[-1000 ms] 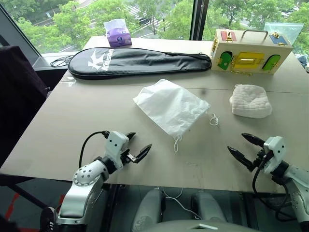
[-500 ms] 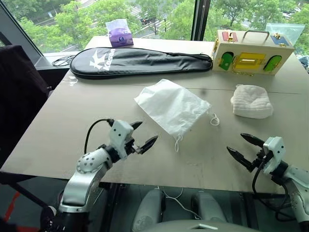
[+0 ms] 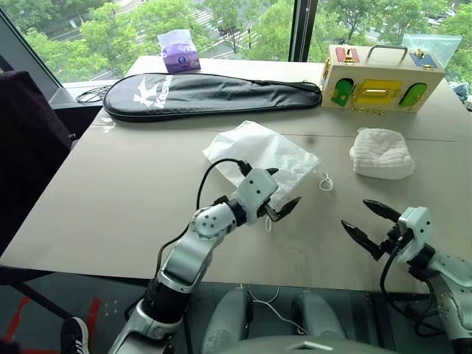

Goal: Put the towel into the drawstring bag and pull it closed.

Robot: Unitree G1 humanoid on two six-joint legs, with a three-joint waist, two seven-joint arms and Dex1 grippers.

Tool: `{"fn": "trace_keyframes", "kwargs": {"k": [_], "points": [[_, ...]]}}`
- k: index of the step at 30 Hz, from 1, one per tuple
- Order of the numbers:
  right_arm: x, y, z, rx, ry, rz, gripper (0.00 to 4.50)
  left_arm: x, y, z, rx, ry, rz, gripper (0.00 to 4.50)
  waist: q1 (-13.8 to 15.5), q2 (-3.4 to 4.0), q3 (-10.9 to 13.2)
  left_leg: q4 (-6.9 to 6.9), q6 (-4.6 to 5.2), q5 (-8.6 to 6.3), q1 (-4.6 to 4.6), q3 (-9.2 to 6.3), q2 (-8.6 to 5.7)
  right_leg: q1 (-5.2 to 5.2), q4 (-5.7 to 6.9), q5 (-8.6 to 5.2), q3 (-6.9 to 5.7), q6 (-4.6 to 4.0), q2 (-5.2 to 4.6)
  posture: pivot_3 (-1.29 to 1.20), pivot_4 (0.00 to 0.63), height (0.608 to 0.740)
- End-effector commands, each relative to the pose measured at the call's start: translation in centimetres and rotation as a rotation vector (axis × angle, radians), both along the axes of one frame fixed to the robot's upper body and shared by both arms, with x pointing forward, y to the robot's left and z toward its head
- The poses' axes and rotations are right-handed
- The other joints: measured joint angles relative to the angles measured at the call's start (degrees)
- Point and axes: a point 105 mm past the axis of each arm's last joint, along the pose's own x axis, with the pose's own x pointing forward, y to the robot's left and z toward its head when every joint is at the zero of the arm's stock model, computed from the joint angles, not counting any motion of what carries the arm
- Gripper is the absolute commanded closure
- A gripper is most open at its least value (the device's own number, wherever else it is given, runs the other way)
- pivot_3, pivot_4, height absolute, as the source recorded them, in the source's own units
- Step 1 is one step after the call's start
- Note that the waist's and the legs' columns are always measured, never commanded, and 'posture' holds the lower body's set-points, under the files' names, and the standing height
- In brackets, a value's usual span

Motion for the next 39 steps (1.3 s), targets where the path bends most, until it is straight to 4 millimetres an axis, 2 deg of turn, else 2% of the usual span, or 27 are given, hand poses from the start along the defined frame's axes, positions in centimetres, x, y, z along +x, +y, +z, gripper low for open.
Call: {"fn": "trace_keyframes", "kwargs": {"k": [1,8,16,27,30,32,37,38,39], "points": [[-0.2,0.0,1.1,0.006,-0.040,-0.010,0.00,0.3,-0.7,0.5,0.055,-0.106,0.053,0.05,0.0,0.00,0.0,0.00,0.00,0.00,0.00,-0.01,0.00,0.00,0.00,0.00,0.00,0.00,0.00,0.00,0.150,0.740],[-0.4,0.1,1.2,0.010,-0.039,-0.018,0.00,1.0,-1.2,0.6,0.079,-0.156,0.121,0.05,0.0,0.00,0.0,0.00,0.00,0.00,0.00,-0.04,0.02,0.00,0.03,0.00,-0.03,0.00,-0.04,0.00,0.150,0.740],[-0.3,0.2,1.6,0.010,-0.043,-0.013,0.00,0.9,-2.2,0.0,0.105,-0.149,0.041,0.05,0.0,0.00,0.0,0.01,0.00,0.00,0.00,-0.04,0.01,0.00,0.03,0.00,-0.07,0.00,-0.05,0.00,0.150,0.740],[-2.2,2.2,3.0,0.104,-0.039,0.145,0.00,1.0,-2.2,-0.7,0.128,-0.139,0.038,0.05,0.0,0.00,0.0,0.01,0.00,0.00,0.00,-0.06,0.02,0.00,0.04,0.00,-0.09,0.00,-0.13,0.00,0.150,0.740],[-2.3,2.4,3.1,0.113,-0.039,0.162,0.00,1.0,-2.2,-0.7,0.131,-0.149,0.044,0.82,0.0,0.00,0.0,0.02,0.00,0.00,0.00,-0.06,0.02,0.00,0.05,0.00,-0.10,0.00,-0.12,0.00,0.150,0.740],[-2.2,2.3,3.1,0.112,-0.040,0.159,0.00,1.0,-2.2,-0.6,0.132,-0.160,0.051,1.60,0.0,0.00,0.0,0.03,0.00,0.00,-0.01,-0.06,0.02,0.00,0.05,0.00,-0.10,0.00,-0.12,0.00,0.150,0.740],[-1.9,1.9,3.1,0.106,-0.050,0.137,0.00,1.4,-1.4,-0.2,0.161,-0.222,0.097,4.11,0.0,0.00,0.0,0.03,0.00,0.00,0.00,-0.06,0.02,0.00,0.05,0.00,-0.10,0.00,-0.13,0.00,0.150,0.740],[-1.8,1.8,3.1,0.106,-0.051,0.135,0.00,1.5,-1.2,-0.1,0.168,-0.237,0.107,4.47,0.0,0.00,0.0,0.03,0.00,0.00,0.00,-0.06,0.02,0.00,0.06,0.00,-0.10,0.00,-0.13,0.00,0.150,0.740],[-1.8,1.8,3.1,0.105,-0.051,0.134,0.00,1.7,-0.9,0.0,0.172,-0.251,0.126,4.47,0.0,0.00,0.0,0.03,0.00,0.00,0.00,-0.06,0.02,0.00,0.06,0.00,-0.10,0.00,-0.13,0.00,0.150,0.740]]}}
